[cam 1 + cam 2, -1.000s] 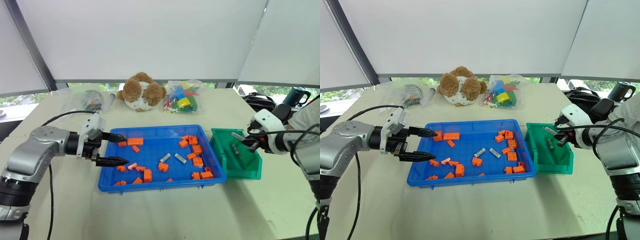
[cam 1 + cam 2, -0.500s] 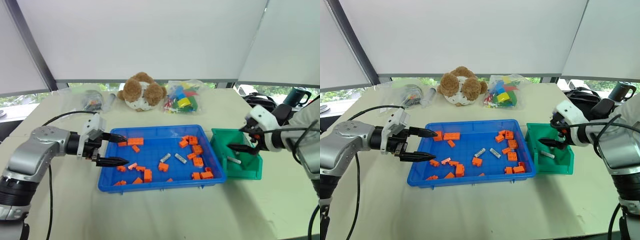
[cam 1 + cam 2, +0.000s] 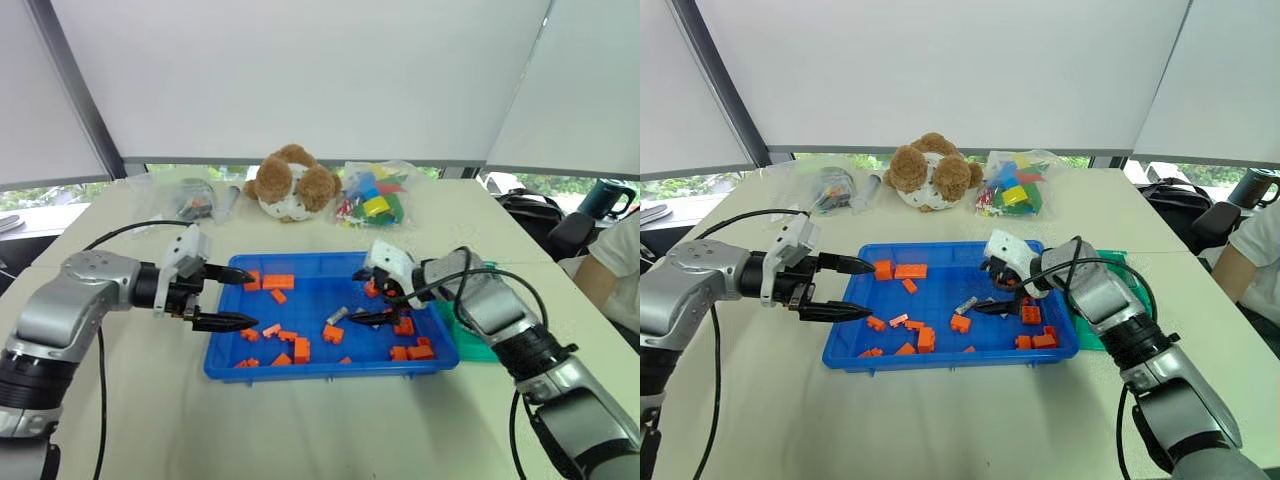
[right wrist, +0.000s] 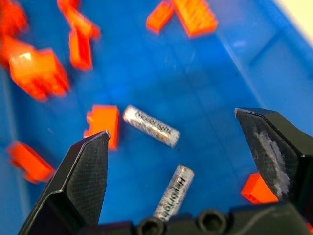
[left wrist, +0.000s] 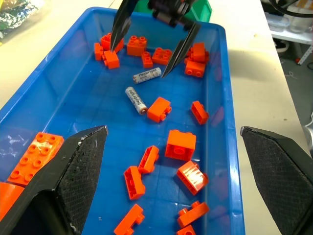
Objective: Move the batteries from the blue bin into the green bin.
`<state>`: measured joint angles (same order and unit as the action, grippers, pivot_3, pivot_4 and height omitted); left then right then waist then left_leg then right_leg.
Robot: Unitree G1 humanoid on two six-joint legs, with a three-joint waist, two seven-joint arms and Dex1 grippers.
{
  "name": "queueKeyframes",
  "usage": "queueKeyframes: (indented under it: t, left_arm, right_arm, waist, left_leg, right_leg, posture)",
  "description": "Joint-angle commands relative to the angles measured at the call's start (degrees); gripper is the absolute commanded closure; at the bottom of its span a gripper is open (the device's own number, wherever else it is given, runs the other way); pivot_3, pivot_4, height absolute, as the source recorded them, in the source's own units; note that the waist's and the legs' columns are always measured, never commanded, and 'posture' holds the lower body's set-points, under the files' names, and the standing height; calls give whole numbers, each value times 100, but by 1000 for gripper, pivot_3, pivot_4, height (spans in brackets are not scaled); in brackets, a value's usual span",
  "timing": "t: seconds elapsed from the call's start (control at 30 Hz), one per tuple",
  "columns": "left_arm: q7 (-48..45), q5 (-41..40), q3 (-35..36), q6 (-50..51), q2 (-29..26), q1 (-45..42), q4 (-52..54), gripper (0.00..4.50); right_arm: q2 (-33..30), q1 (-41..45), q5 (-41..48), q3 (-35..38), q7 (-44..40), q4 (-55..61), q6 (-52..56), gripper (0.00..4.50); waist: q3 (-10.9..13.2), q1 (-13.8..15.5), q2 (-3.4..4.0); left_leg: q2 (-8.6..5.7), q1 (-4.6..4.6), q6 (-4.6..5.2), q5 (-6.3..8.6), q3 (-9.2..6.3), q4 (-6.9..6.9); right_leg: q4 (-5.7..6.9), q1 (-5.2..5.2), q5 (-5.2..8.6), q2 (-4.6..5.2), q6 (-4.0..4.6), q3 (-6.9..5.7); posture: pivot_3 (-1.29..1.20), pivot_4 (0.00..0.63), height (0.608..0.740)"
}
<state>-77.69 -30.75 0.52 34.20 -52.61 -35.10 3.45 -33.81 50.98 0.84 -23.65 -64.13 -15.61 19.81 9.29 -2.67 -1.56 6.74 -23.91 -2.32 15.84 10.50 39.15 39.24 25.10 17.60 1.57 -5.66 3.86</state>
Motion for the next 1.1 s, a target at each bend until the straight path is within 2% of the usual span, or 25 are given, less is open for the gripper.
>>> queueKeyframes:
  t: [0.03,0.33,0.6,0.7,0.9,1.0,1.07,1.1]
  left_arm:
    - [24,-109,182,22,-83,-9,217,0]
    - [149,-197,296,98,-129,150,419,0]
    - [243,-224,343,92,-182,229,471,0]
    - [275,-228,345,86,-197,248,484,0]
    - [301,-249,345,65,-221,289,485,0]
    - [294,-242,296,42,-192,247,439,0]
    - [286,-239,257,35,-161,192,404,0]
    - [271,-232,230,22,-144,164,380,0]
  right_arm:
    - [202,399,-276,-166,-245,-610,-665,30]
    - [887,1071,-917,-456,-533,-2631,-1946,30]
    - [1435,1533,-1251,-462,-626,-4060,-2260,30]
    - [1521,1581,-1311,-425,-716,-4278,-2302,1379]
    - [1582,1526,-1356,-326,-762,-4324,-2282,4395]
    - [1464,1410,-1252,-117,-678,-3895,-2081,4479]
    - [1263,1265,-1057,197,-585,-3156,-1634,4479]
    - [993,1100,-952,462,-527,-2390,-1284,4479]
  waist:
    - [0,-5,0]
    - [0,-77,0]
    - [0,-161,0]
    - [0,-153,0]
    - [0,-141,0]
    - [0,-137,0]
    - [0,-131,1]
    - [1,-114,2]
  left_leg:
    - [0,1,0,0,0,-1]
    - [1,4,-1,-1,0,-2]
    - [2,43,-2,-1,1,-12]
    - [2,53,-2,-1,0,-11]
    - [2,54,-2,-1,-1,-7]
    - [2,54,-2,-1,-2,-7]
    - [2,53,-2,-1,-2,-7]
    - [2,53,-2,-1,-2,-6]
  right_leg:
    - [1,0,0,0,0,0]
    - [4,-1,0,0,0,-1]
    - [12,-29,0,-1,0,-2]
    - [11,-42,0,0,0,-3]
    - [10,-49,0,0,0,-4]
    - [11,-49,0,0,0,-4]
    - [11,-49,0,1,0,-5]
    - [11,-49,0,1,0,-5]
  posture:
    - [0,150,733]
    - [0,150,733]
    - [0,150,733]
    - [0,150,733]
    - [0,150,733]
    - [0,150,733]
    - [0,150,733]
    - [0,150,733]
